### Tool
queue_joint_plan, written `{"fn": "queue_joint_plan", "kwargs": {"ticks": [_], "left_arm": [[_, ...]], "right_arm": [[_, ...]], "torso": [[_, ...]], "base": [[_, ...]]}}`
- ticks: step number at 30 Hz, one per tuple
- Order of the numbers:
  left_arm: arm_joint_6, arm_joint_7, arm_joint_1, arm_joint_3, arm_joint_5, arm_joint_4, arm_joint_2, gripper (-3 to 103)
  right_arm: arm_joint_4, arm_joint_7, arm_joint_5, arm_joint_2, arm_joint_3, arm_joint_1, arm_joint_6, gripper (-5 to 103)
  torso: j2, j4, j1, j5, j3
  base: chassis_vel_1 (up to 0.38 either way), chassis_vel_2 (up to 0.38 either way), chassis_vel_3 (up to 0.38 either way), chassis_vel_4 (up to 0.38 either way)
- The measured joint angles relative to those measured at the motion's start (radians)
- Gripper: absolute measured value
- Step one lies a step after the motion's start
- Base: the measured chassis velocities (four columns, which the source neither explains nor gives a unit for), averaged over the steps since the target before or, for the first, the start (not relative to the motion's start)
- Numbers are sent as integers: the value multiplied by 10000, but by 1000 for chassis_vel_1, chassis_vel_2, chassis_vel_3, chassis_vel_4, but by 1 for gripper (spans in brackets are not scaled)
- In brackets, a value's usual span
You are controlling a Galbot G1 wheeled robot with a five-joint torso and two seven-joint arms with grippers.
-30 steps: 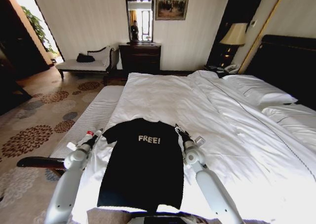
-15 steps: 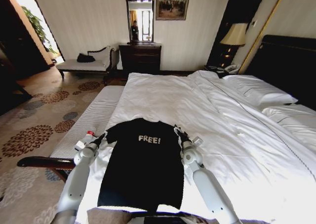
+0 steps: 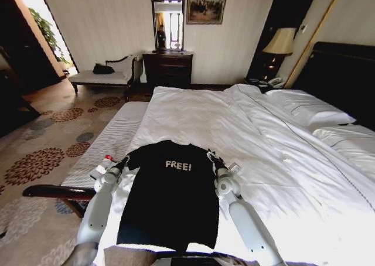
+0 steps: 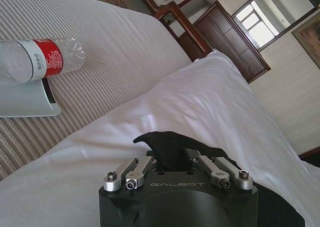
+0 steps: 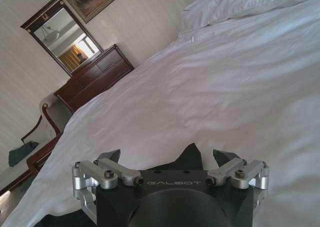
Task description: Fold the clothes on the bed.
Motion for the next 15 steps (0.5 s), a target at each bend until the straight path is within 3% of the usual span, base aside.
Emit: {"fn": "queue_joint_plan", "kwargs": {"ticks": [6,15], "left_arm": [[4,6,331,-159,-4,-590,199,3],[9,0,442,-144,19,-1239,417,0]], "right_arm": [[-84,3,-67,77,-45,31,0,100],[-109,23,-98,67,-39,14,-1,100]], "torso": [[0,13,-1,3,0],[0,11,0,7,0]], "base": [[0,0,0,0],[0,0,0,0]]}}
